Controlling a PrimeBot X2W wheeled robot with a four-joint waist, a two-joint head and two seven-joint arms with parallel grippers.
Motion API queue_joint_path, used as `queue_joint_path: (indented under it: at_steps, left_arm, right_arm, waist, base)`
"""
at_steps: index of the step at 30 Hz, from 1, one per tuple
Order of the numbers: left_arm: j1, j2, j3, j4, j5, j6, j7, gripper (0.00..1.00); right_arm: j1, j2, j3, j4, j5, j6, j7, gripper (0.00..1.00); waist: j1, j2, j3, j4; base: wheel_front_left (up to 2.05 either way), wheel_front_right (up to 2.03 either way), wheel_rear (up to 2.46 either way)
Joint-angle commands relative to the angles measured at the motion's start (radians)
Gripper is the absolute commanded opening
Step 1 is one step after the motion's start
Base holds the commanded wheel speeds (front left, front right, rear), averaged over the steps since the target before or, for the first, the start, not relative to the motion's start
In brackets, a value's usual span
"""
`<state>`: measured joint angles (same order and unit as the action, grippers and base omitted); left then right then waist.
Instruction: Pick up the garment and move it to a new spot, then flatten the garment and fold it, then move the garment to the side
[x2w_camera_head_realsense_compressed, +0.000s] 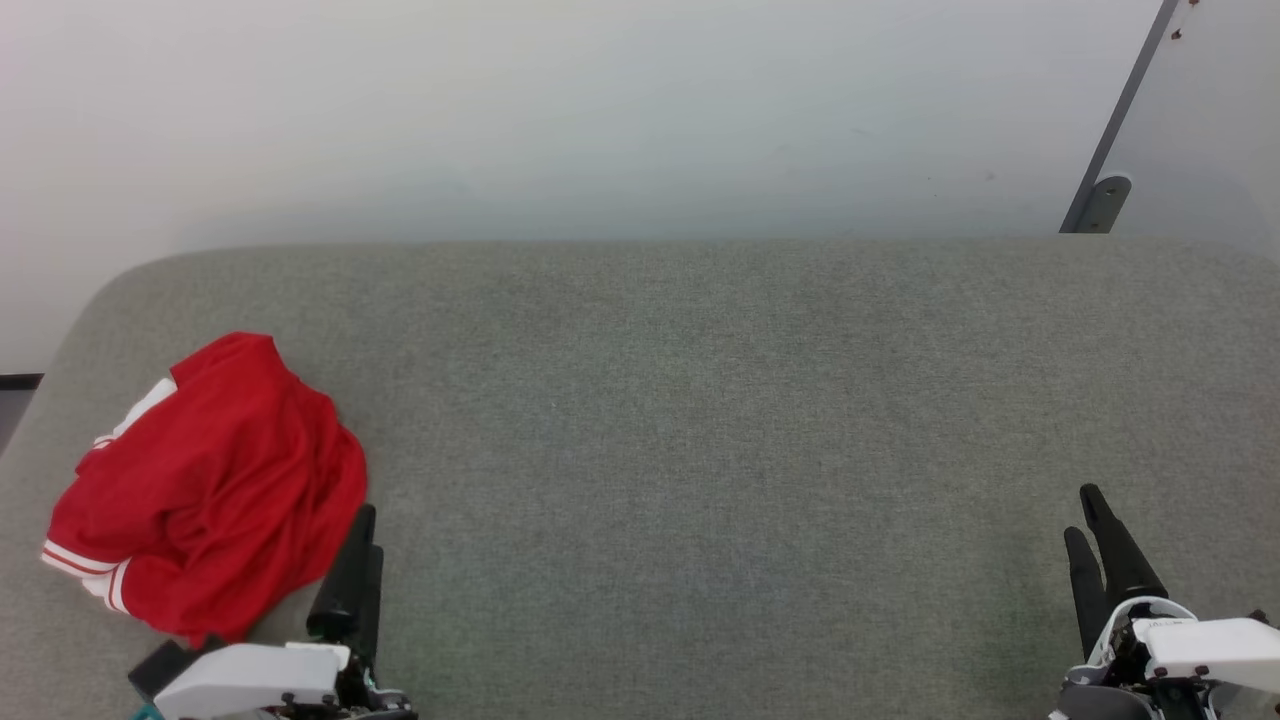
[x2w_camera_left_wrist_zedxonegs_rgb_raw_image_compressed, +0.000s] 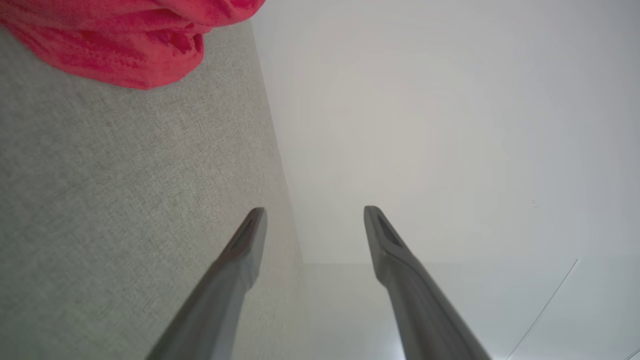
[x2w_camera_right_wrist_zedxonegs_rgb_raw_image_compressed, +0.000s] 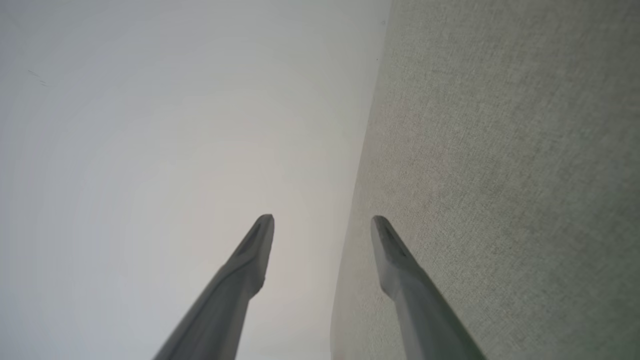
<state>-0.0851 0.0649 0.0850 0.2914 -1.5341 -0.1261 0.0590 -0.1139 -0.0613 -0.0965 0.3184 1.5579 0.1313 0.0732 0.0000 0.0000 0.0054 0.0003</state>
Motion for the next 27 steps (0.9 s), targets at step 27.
queue_joint_path:
  at_steps: [27]
  left_arm:
    - [-0.072,0.05,-0.055,-0.071,0.676,0.072,-0.116,1.0]
  right_arm:
    - [-0.145,-0.096,0.102,0.017,-0.556,0.0,-0.13,1.0]
  waist:
    - [0.0,0.0,0.01,0.007]
  base:
    - [0.0,0.0,0.0]
